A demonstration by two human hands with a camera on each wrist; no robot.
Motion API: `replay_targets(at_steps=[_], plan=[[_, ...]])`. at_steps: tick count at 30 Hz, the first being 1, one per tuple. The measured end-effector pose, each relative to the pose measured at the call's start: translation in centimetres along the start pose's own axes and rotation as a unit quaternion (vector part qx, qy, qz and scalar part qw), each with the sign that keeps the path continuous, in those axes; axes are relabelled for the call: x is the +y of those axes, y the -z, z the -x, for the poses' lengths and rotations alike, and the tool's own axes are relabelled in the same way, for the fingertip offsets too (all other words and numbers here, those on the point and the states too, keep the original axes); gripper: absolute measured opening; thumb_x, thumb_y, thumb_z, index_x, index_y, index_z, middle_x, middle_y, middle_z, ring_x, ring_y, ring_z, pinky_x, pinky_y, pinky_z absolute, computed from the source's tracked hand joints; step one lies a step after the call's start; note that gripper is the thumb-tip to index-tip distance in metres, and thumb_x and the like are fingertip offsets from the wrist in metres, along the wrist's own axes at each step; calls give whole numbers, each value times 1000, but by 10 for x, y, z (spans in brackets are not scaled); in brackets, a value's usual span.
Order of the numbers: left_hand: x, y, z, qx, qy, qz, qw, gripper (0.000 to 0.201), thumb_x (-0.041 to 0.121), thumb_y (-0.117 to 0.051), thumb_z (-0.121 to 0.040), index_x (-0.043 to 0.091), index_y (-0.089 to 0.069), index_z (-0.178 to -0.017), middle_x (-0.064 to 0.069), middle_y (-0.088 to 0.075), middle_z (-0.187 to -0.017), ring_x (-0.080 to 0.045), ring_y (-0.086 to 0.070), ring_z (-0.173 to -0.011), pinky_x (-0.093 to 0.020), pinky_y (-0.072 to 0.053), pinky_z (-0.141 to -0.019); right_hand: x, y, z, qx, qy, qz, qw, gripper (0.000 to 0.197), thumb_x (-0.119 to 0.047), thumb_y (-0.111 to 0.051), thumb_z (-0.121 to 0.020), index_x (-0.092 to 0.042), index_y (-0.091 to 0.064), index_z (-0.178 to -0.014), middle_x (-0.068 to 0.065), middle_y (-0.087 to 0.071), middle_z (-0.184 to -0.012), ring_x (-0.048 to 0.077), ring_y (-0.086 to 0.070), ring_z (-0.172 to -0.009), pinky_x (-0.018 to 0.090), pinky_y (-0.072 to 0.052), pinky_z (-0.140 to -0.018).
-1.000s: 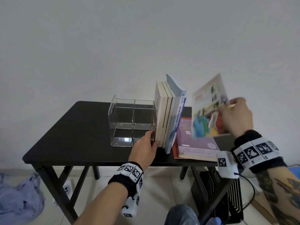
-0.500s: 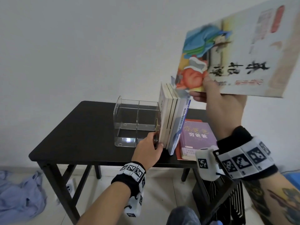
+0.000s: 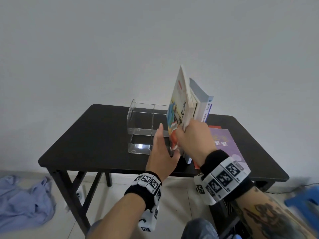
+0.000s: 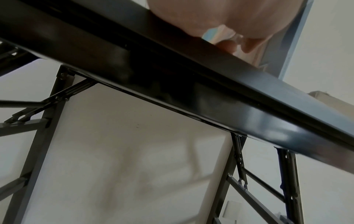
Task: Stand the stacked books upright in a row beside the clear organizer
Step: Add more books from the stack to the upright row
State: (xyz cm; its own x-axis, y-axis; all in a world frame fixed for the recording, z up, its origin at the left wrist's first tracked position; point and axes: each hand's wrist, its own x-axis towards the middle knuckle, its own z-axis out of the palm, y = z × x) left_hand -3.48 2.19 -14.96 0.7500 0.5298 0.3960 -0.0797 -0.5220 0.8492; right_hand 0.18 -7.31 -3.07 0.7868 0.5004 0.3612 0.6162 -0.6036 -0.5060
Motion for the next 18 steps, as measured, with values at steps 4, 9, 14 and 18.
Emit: replay_targets(at_steps=[4,9,14,18], plan=[[2,3,1,-43,5,-2,999,89,22,-68,-88,36,-10,-153,20,-32,-146,25,-43,-109,-3,-41,-92,6,-21,-5,-28,-17,22,999,21,-25,-50,-93,-8,-62,-98,11,-67,-89,30,-65,-82,27,-49,-62],[4,4,-1,-87,35,-59,994,73,14,-53,-93,38,-17,-153,12,-63,-102,-3,-59,-85,-25,-51,-82,9,-33,-3,-22,-21,37,999,26,-34,-48,-97,-11,-59,-98,11,-66,-91,30,-65,-82,38,-59,-74],[3,6,-5,-119,48,-81,988,74,13,-47,-97,40,-7,-154,10,-55,-82,-2,-53,-66,-21,-44,-67,15,-34,0,-7,-7,68,998,36,-47,-44,-95,-16,-56,-84,8,-66,-78,29,-66,-75,39,-59,-70],[2,7,-9,-136,39,-103,985,72,14,-45,-99,32,-3,-155,12,-51,-72,0,-51,-59,-19,-44,-60,15,-29,6,-9,-3,72,997,35,-48,-45,-95,-17,-59,-88,5,-68,-81,28,-65,-79,38,-57,-72]])
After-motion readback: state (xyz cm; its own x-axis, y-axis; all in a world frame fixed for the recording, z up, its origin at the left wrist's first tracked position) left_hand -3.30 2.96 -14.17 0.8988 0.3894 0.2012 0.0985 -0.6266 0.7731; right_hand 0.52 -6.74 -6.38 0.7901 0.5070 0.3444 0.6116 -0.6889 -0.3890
